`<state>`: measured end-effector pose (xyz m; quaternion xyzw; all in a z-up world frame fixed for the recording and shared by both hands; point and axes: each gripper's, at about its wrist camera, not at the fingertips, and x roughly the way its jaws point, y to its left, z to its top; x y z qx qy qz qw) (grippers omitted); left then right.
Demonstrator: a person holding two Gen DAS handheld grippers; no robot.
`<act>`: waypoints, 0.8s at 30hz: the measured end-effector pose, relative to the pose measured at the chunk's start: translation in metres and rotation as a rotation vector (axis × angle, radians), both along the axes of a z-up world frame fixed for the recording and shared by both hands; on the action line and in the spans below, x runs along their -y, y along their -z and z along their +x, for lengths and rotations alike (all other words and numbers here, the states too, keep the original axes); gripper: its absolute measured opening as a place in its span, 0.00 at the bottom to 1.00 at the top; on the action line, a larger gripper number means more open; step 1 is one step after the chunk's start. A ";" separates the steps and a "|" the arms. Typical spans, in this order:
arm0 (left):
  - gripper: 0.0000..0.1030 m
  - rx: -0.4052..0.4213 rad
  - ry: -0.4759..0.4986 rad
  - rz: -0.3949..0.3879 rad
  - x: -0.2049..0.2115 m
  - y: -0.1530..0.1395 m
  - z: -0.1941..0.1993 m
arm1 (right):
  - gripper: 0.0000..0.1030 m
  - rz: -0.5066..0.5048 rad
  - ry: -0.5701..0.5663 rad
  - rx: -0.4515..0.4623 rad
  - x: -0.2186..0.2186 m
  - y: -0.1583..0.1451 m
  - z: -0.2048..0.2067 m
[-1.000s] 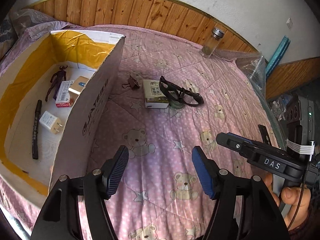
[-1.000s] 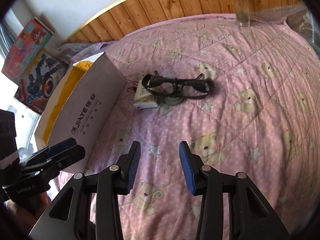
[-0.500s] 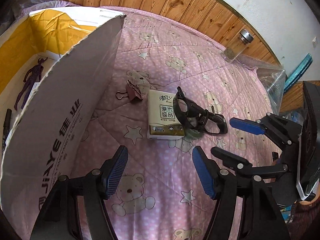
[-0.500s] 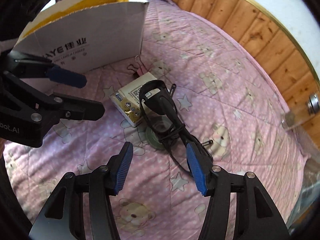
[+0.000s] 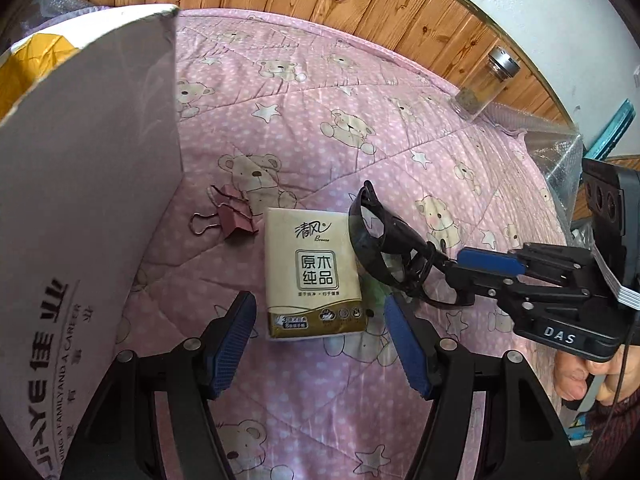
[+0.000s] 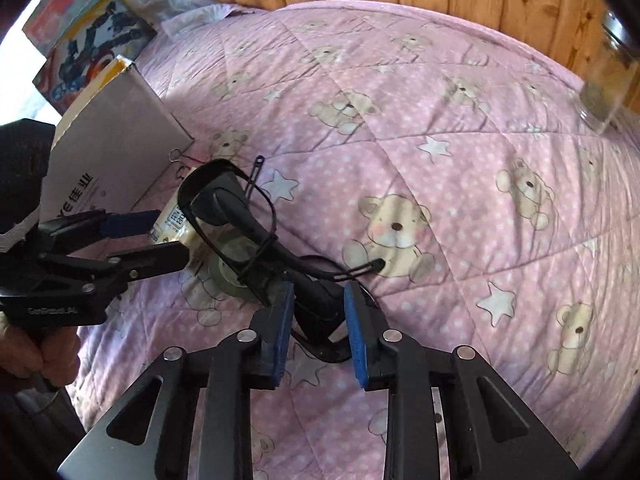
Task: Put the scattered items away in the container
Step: 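Grasp the tissue pack with the left gripper while the right grasps the black glasses, then carry the tissue pack and black glasses over the white box with both tools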
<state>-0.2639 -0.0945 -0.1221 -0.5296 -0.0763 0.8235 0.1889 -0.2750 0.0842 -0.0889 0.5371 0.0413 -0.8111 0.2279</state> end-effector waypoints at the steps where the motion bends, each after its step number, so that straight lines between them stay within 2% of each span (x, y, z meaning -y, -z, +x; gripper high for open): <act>1: 0.66 0.002 0.003 -0.023 -0.004 0.005 -0.002 | 0.38 0.008 -0.005 -0.007 0.001 0.000 0.003; 2: 0.66 0.003 -0.001 -0.042 -0.007 0.010 -0.004 | 0.43 0.026 -0.017 -0.019 0.004 0.000 0.005; 4: 0.61 -0.044 0.003 -0.062 -0.009 0.011 -0.004 | 0.49 0.066 -0.063 -0.051 0.014 -0.001 0.008; 5: 0.54 -0.059 0.009 -0.082 -0.010 0.011 -0.004 | 0.50 0.084 -0.092 -0.070 0.020 -0.002 0.008; 7: 0.52 -0.066 0.021 -0.073 -0.006 0.010 -0.004 | 0.51 0.115 -0.138 -0.109 0.033 -0.002 0.007; 9: 0.50 -0.069 0.030 -0.068 -0.001 0.010 -0.003 | 0.50 0.141 -0.151 -0.110 0.041 0.004 0.001; 10: 0.50 -0.076 0.032 -0.073 0.001 0.009 -0.002 | 0.38 0.121 -0.146 -0.087 0.041 0.007 -0.003; 11: 0.50 -0.082 0.026 -0.076 0.002 0.009 -0.001 | 0.19 0.076 -0.132 -0.073 0.039 0.007 -0.007; 12: 0.50 -0.082 0.022 -0.071 0.005 0.008 0.001 | 0.17 0.046 -0.110 -0.058 0.037 0.006 -0.010; 17: 0.49 -0.065 0.033 -0.047 0.012 0.006 0.014 | 0.16 -0.036 0.018 -0.004 0.014 0.007 0.002; 24: 0.49 -0.050 0.076 0.000 0.014 -0.004 0.044 | 0.16 -0.188 0.267 0.037 -0.023 0.007 0.068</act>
